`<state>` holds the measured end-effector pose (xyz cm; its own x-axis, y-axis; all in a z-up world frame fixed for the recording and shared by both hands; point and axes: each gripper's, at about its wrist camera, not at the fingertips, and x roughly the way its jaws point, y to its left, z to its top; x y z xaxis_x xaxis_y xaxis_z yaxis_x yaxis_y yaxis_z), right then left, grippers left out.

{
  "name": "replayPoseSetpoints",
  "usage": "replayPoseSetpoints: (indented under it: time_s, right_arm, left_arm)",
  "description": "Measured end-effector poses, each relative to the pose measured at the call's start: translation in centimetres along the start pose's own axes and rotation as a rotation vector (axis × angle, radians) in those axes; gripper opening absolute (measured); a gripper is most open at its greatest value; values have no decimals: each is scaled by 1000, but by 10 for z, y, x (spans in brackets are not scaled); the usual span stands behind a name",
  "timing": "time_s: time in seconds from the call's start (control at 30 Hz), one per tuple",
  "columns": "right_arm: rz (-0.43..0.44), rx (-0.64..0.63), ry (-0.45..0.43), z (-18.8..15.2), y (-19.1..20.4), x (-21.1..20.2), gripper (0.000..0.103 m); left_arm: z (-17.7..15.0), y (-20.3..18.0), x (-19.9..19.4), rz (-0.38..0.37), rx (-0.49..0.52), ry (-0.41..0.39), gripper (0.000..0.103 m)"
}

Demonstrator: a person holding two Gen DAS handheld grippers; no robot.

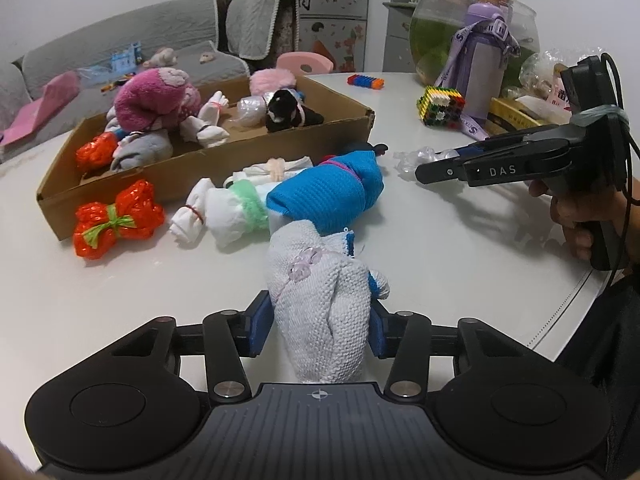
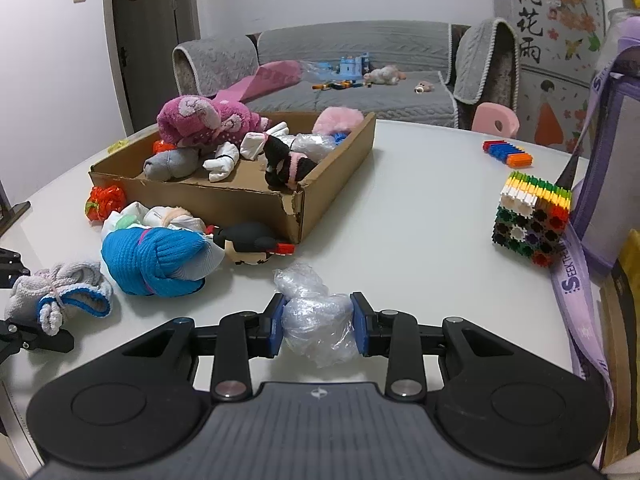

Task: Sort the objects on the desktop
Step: 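Grasp the white knit sock with left gripper while right grasps clear plastic bag, then carry both items into the box and open both grippers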

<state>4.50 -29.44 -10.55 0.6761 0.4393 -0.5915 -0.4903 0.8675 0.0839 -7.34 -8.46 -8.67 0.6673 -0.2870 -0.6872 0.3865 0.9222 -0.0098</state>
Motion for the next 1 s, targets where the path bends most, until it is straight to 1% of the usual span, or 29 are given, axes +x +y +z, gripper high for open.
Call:
replayPoseSetpoints:
  time_s: [0.07, 0.2, 0.5, 0.63, 0.77, 1.0]
  right_arm:
    - [-1, 1, 0, 0, 0, -1, 30]
    - [-2, 4, -11, -1, 0, -5, 30]
    - [4, 55, -96, 3, -5, -24, 30]
    - [6, 99, -133, 7, -12, -29, 30]
    - [21, 140, -169, 14, -20, -37, 30]
    - [52, 162, -230, 40, -24, -47, 30]
  left_arm:
    - [-1, 2, -4, 5, -10, 4, 53]
    - [-5, 7, -17, 15, -23, -13, 53]
    - [-5, 35, -51, 67, -51, -46, 53]
    - [7, 55, -62, 94, -81, -73, 53]
    - [23, 75, -71, 137, -79, -99, 53]
    - [59, 108, -76, 176, -101, -147, 53]
